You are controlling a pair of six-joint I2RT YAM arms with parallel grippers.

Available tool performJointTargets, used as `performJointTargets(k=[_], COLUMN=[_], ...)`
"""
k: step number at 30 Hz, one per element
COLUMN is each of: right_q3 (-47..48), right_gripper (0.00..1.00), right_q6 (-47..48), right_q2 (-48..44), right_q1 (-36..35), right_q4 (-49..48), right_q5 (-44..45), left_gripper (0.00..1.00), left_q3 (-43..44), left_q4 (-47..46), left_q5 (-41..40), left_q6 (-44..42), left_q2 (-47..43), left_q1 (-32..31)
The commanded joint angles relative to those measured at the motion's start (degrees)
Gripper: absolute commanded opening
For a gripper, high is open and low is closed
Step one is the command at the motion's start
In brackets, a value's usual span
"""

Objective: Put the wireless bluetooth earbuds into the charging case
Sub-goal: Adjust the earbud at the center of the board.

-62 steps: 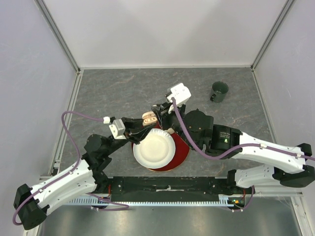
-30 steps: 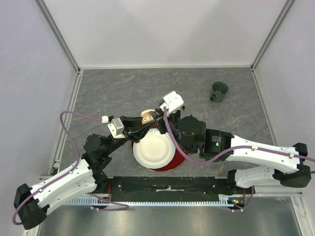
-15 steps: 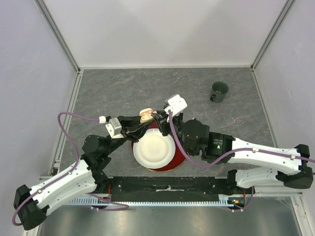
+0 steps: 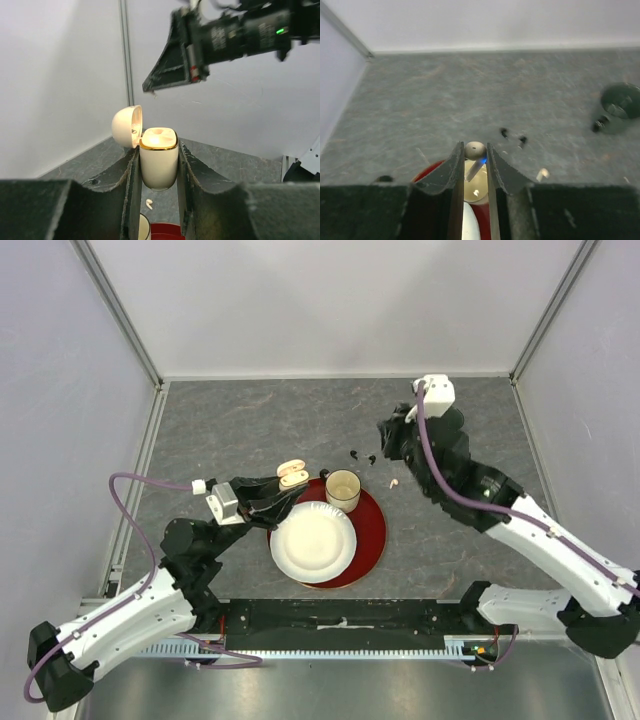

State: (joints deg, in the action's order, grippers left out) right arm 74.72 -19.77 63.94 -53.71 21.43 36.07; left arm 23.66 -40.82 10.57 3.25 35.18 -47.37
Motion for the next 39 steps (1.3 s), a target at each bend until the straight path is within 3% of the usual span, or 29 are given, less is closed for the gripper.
performJointTargets(k=[1,4,5,6,8,27,39], right_q3=[-2.3,-15.3,-18.8,-24.0,-27.3,-33.7,-34.5], right_gripper=[0.00,0.00,0.00,0.00,0.00,0.01,0.15], right_q6=[-12.4,-14.4,-14.5,-14.8,-15.6,-7.0,-4.9], right_q2=[5.0,4.9,5.0,5.7,5.8,14.4,19.1], right_q1=[14.6,27.8,30.8,35.6,37.9,38.9,37.9], right_q4=[21.3,17.4,15.7,14.5,11.5,1.7,0.5], right_q5=[-12.9,-23.6,-30.6,-32.4,-34.3,-27.7,-29.0], left_gripper=[0.02,0.02,0.02,0.02,0.02,0.02,0.02], left_q3=[0.8,0.6,0.4,0.4,0.5,-0.4,-0.6], left_q4=[-1.7,-0.8,-0.2,0.0,0.9,2.4,3.5], left_q5=[-0.6,-0.5,-0.5,-0.4,-1.0,-1.5,-2.1], left_q6=[2.0,2.6,2.6,2.0,1.4,-1.1,-0.7], left_q2=[-1.0,-2.5,-3.3,-3.6,-4.2,-4.2,-5.8], left_q1=[-0.3,-0.2,-0.2,-0.2,-0.2,-0.2,-0.2])
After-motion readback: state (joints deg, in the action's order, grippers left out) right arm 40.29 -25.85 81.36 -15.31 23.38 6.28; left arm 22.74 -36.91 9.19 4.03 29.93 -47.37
